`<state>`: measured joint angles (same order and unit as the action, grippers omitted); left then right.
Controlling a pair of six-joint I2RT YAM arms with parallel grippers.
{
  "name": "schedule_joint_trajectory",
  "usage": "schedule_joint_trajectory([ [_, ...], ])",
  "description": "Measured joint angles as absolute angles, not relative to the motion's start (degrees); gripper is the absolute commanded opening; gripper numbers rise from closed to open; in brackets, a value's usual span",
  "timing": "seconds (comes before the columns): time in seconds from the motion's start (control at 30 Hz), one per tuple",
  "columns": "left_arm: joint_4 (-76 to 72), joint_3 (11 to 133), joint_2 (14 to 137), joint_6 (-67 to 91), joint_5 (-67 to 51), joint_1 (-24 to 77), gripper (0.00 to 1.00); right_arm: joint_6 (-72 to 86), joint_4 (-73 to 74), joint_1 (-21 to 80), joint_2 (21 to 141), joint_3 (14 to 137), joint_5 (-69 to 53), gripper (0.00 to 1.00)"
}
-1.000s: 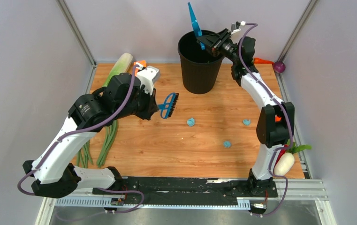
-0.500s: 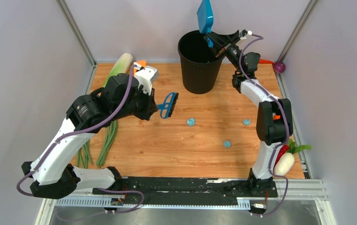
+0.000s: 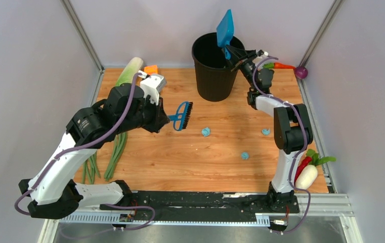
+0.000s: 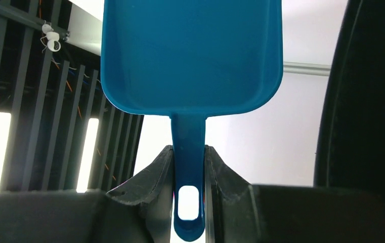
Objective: Sweep away the paper scraps from the table
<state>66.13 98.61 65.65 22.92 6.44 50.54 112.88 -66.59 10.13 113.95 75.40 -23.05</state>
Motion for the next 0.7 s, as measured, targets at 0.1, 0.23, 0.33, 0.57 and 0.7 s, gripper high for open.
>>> schedule_joint_trajectory([
  [0.1, 65.89, 98.50, 65.56, 23.59, 6.28, 50.54, 0.00, 112.97, -66.41, 10.31, 113.99, 76.64, -23.22, 0.00],
  [0.23, 65.25, 98.50, 65.56, 24.18, 6.13, 50.54, 0.00, 113.10, -65.98, 10.37, 114.02, 82.37, -25.58, 0.00],
  [0.33, 65.06, 98.50, 65.58, 24.25, 5.96, 50.54, 0.00, 113.10, -65.76, 10.37, 113.25, 84.18, -27.66, 0.00],
  [0.57, 64.75, 98.59, 66.65, 24.21, 4.73, 50.54, 0.00, 107.50, -49.36, 10.02, 105.34, 84.27, -37.58, 0.00],
  [0.7, 64.20, 98.65, 68.03, 24.18, 3.84, 50.54, 0.00, 98.39, -37.71, 9.50, 97.56, 84.23, -41.63, 0.00],
])
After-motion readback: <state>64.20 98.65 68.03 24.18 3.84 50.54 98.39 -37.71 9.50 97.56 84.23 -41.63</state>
